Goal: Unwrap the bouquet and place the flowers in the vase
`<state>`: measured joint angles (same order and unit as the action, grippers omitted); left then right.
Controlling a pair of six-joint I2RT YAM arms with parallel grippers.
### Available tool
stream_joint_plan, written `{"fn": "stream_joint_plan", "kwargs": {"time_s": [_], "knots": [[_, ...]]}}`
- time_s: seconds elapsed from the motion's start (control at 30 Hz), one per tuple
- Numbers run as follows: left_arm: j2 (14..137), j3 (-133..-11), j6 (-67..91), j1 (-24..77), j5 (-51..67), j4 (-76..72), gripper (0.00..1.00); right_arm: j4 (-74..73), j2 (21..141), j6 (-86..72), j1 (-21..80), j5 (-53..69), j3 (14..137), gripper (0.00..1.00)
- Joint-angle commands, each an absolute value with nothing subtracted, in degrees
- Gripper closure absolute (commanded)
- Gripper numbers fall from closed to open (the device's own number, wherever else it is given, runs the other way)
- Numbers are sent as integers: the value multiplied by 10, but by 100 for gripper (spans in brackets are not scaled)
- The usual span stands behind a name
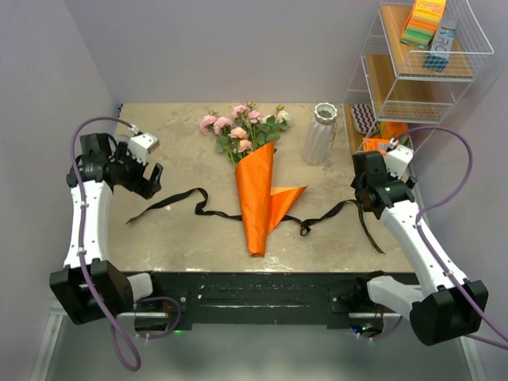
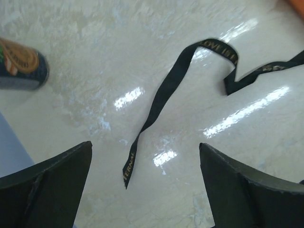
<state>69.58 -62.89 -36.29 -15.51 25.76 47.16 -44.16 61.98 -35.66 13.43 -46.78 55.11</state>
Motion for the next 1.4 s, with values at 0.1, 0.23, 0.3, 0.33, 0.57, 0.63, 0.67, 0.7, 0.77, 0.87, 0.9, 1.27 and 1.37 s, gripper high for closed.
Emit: {"fn": "stream_joint_plan", "kwargs": {"time_s": [0.1,0.23,0.3,0.33,0.57,0.63,0.67,0.7,0.77,0.87,0.9,1.27,1.37], "knots": [[700,-762,-323,-15,395,498,1,-446,597,-344,135,-448,650,1],[756,-753,-274,72,422,414,1,-402,557,-320,176,-403,644,1],[791,-757,-266,91,429,377,1,-391,548,-311,205,-393,634,1],[828,-760,-263,105,434,367,1,-391,548,-309,213,-393,630,2],[975,-811,-245,140,480,282,4,-337,522,-278,239,-351,579,10],[1017,-836,-245,144,498,275,9,-323,513,-272,240,-335,570,14],[1030,-844,-247,146,501,275,10,-313,512,-269,240,-321,568,15],[1041,-860,-248,149,496,275,11,-309,511,-267,239,-312,565,16],[1068,-872,-253,154,490,270,11,-295,510,-260,239,-299,563,18],[1085,-871,-246,156,483,244,10,-280,514,-252,239,-290,558,18],[1091,-873,-246,157,479,243,10,-279,515,-251,240,-285,557,18],[1157,-888,-265,165,473,248,13,-258,519,-241,240,-268,558,20],[1167,-906,-270,166,482,267,30,-257,516,-241,239,-265,560,21]]}}
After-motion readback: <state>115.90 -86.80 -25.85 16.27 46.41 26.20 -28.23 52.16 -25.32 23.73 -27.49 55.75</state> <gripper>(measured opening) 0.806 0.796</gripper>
